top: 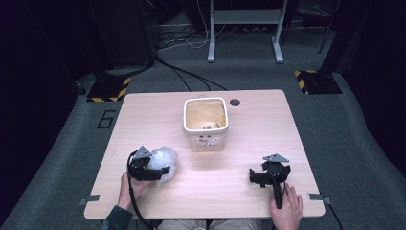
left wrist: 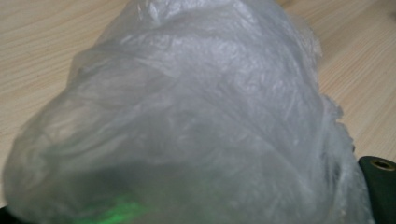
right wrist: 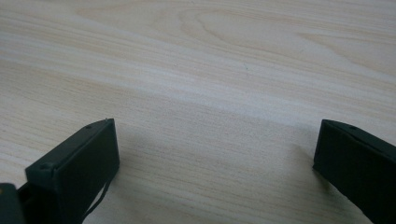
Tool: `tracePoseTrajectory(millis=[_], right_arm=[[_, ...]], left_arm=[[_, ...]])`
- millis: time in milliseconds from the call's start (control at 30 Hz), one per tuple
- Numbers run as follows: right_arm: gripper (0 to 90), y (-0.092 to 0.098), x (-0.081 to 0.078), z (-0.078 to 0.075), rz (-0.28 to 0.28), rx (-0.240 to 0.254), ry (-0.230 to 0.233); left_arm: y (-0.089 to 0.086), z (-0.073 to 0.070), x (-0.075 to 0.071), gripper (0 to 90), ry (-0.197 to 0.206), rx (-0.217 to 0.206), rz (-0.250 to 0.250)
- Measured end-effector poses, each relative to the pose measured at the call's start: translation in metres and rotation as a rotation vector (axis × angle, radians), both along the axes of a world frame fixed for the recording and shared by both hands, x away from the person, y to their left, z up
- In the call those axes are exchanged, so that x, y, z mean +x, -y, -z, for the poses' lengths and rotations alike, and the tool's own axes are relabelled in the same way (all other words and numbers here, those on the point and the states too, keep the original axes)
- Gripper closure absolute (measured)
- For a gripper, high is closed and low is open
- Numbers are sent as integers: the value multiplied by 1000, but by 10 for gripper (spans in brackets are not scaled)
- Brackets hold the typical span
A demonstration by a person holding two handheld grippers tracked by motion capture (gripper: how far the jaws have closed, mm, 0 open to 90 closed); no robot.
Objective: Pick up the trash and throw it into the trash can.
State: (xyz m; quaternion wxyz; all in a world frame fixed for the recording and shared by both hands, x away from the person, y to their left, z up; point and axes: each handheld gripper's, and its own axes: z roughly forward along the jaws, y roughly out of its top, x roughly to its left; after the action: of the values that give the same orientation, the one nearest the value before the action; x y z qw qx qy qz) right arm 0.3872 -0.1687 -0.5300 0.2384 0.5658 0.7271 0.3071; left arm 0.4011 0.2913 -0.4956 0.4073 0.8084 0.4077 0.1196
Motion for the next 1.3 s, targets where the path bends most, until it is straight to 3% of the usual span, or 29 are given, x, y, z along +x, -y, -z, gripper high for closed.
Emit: tracePoseTrajectory(millis=[1300], right_arm=[[0, 0, 0, 0, 0, 0, 0]], left_arm=[[7, -47, 8, 287, 92, -7, 30]])
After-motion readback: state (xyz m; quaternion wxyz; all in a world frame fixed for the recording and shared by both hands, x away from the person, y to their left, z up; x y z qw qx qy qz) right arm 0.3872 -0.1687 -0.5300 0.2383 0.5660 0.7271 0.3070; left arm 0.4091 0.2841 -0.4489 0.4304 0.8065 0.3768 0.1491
